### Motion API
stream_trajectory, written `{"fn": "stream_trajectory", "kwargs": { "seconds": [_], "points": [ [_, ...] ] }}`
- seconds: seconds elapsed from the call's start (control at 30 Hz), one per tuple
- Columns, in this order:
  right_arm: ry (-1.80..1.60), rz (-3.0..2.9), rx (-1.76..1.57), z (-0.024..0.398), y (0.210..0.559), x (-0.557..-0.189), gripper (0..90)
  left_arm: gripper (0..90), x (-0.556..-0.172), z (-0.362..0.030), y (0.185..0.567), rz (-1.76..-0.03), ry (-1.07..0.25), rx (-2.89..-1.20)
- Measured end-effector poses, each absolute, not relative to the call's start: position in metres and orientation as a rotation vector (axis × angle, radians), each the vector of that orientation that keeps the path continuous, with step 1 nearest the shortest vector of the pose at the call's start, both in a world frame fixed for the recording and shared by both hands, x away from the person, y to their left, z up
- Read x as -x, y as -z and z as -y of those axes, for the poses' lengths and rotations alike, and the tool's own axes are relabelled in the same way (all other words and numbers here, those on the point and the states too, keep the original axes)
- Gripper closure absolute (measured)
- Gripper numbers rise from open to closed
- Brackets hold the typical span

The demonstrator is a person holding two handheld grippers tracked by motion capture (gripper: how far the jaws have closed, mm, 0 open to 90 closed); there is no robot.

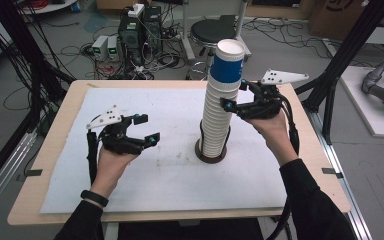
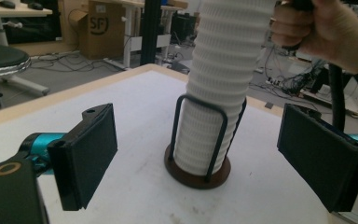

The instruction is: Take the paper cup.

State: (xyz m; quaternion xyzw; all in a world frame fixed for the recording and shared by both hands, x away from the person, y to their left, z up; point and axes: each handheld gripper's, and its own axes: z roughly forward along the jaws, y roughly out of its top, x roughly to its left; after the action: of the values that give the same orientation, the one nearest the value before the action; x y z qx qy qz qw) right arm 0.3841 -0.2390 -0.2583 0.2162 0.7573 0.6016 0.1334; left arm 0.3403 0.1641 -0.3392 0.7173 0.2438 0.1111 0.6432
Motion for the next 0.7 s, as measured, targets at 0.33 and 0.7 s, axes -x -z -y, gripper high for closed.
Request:
{"fn": "stream_trajectory", "kwargs": {
  "seconds": [0.33, 0.7],
  "points": [
    [-1.743, -2.196, -0.629, 0.239, 0.258, -0.384, 14.8, 12.3, -0.355, -0.130, 0.280, -0.483, -0.241, -1.642],
    [-1.738, -2.197, -0.628, 0.239, 0.258, -0.384, 14.8, 12.4, -0.373, -0.095, 0.230, -0.409, -0.253, -1.630]
  ]
}}
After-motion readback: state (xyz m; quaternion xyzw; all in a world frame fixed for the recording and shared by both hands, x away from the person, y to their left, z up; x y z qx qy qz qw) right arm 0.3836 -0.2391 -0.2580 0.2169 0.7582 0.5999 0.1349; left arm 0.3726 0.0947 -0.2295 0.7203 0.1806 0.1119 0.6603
